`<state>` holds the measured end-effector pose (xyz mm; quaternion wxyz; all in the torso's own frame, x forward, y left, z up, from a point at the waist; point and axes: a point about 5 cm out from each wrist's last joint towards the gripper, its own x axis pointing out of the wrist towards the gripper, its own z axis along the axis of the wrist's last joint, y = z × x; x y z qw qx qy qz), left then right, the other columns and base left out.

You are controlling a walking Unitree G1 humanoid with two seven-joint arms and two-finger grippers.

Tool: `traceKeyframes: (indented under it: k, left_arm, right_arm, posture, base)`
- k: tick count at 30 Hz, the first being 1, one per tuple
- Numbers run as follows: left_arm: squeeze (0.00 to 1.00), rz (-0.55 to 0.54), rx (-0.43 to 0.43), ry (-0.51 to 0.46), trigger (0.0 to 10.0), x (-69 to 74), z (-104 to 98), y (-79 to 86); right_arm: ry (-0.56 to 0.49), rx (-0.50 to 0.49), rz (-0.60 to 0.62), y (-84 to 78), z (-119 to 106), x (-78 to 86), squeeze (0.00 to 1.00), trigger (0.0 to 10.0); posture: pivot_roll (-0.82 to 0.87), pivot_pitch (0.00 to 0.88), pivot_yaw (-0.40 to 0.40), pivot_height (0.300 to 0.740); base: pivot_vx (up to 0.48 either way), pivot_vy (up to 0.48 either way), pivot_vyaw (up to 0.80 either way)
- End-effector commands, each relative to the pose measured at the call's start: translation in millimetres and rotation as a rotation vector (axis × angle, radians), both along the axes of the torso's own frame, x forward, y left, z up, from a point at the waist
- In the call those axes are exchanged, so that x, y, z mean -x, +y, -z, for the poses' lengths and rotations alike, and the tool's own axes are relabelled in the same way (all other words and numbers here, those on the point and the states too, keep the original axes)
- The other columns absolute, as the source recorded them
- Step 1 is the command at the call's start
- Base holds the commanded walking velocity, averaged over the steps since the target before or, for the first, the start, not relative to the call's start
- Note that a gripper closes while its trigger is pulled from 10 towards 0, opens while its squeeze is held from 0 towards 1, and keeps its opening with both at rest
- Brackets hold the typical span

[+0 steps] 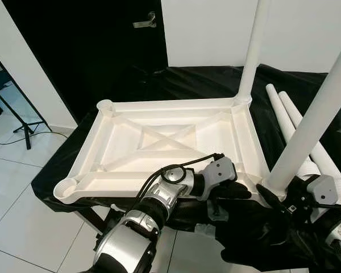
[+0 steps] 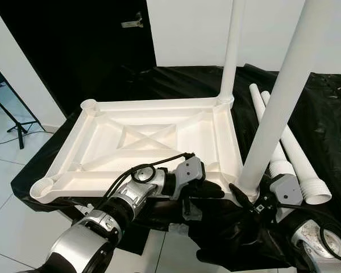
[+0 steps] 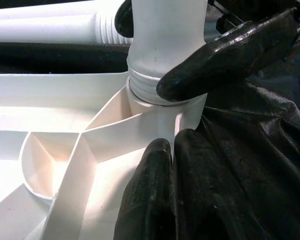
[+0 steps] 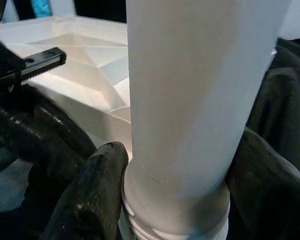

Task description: Building children table

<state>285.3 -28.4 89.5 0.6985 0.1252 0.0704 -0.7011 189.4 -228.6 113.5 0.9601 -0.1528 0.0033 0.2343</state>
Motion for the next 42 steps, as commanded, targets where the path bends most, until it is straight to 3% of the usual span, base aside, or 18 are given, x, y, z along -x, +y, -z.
traceKeyframes:
  k: [1,2,4,5,7,8,9,14,18,19,20,22,23,26,27,35,42]
  left_arm:
    - [0.0,-0.132,-0.164,0.128,10.0,13.9,45.3,11.4]
    - [0.0,-0.132,-0.164,0.128,10.0,13.9,45.3,11.4]
    - [0.0,-0.13,-0.165,0.126,10.0,13.5,44.9,12.0]
    - [0.0,-0.13,-0.165,0.126,10.0,13.5,44.9,12.0]
    - [0.0,-0.131,-0.169,0.124,10.0,12.9,45.1,13.5]
    - [0.0,-0.131,-0.169,0.124,10.0,12.9,45.1,13.5]
    - [0.0,-0.132,-0.17,0.124,10.0,12.9,45.5,14.3]
    - [0.0,-0.131,-0.175,0.129,10.0,14.4,47.9,16.3]
    - [0.0,-0.13,-0.176,0.131,10.0,15.1,48.5,16.1]
    - [0.0,-0.13,-0.175,0.131,10.0,15.1,48.3,15.5]
    - [0.0,-0.13,-0.175,0.131,10.0,15.1,48.1,15.1]
    - [0.0,-0.13,-0.174,0.132,10.0,14.9,47.8,14.6]
    - [0.0,-0.131,-0.172,0.132,10.0,14.9,47.5,13.9]
    - [0.0,-0.133,-0.169,0.133,10.0,15.1,47.3,12.9]
    - [0.0,-0.134,-0.169,0.133,10.0,15.3,47.6,12.8]
    - [0.0,-0.133,-0.167,0.133,10.0,15.4,47.4,12.0]
    - [0.0,-0.131,-0.163,0.131,10.0,14.5,45.6,10.9]
  right_arm:
    - [0.101,-0.039,-0.024,22.4,24.0,10.7,0.0,0.0]
    - [0.101,-0.039,-0.024,22.4,24.0,10.7,0.0,0.0]
    - [0.002,-0.103,0.151,27.8,22.1,9.8,0.0,0.0]
    - [0.002,-0.103,0.151,27.8,22.1,9.8,0.0,0.0]
    - [-0.12,-0.169,0.38,25.4,14.6,9.7,0.0,0.0]
    - [-0.12,-0.169,0.38,25.4,14.6,9.7,0.0,0.0]
    - [-0.156,-0.185,0.464,23.0,12.1,10.9,0.0,0.0]
    - [-0.2,-0.175,0.601,17.8,9.9,13.1,0.0,0.0]
    - [-0.193,-0.164,0.602,18.3,10.9,11.3,0.0,0.1]
    - [-0.187,-0.155,0.583,19.6,11.2,10.0,0.0,8.4]
    - [-0.186,-0.147,0.573,20.9,11.4,9.2,0.0,10.0]
    - [-0.187,-0.14,0.558,22.2,11.1,8.3,0.0,10.0]
    - [-0.199,-0.137,0.539,23.5,9.8,6.9,1.0,10.0]
    - [-0.211,-0.109,0.491,22.9,6.8,2.3,1.0,10.0]
    - [-0.222,-0.08,0.464,20.5,4.6,-0.5,0.0,10.0]
    - [-0.254,0.011,0.335,12.8,-5.8,-4.8,0.0,10.0]
    - [-0.219,0.059,0.263,0.7,-9.7,-3.5,0.0,10.0]
  posture:
    - [0.02,0.0,0.088,0.74]
    - [0.02,0.0,0.088,0.74]
    - [0.02,0.0,0.091,0.74]
    - [0.02,0.0,0.091,0.74]
    - [0.03,0.0,0.091,0.74]
    - [0.03,0.0,0.091,0.74]
    - [0.03,0.0,0.091,0.74]
    - [0.03,0.0,0.093,0.74]
    - [0.03,0.0,0.092,0.74]
    - [0.03,0.0,0.091,0.74]
    - [0.03,0.0,0.091,0.74]
    - [0.02,0.0,0.09,0.74]
    - [0.02,0.0,0.087,0.74]
    - [0.02,0.0,0.084,0.74]
    - [0.02,0.0,0.081,0.74]
    - [0.02,0.0,0.084,0.74]
    - [0.01,0.0,0.09,0.74]
  base:
    - [0.0,0.0,0.0]
    - [0.0,0.0,0.0]
    - [0.0,0.0,0.0]
    - [0.0,0.0,0.0]
    - [0.0,0.0,0.0]
    - [0.0,0.0,0.0]
    - [0.0,0.0,0.0]
    - [0.0,0.0,0.0]
    - [0.0,0.0,0.0]
    - [0.0,0.0,0.0]
    - [0.0,0.0,0.0]
    - [0.0,0.0,0.0]
    - [0.0,0.0,0.0]
    - [0.0,0.0,0.0]
    - [0.0,0.0,0.0]
    - [0.0,0.0,0.0]
    - [0.0,0.0,0.0]
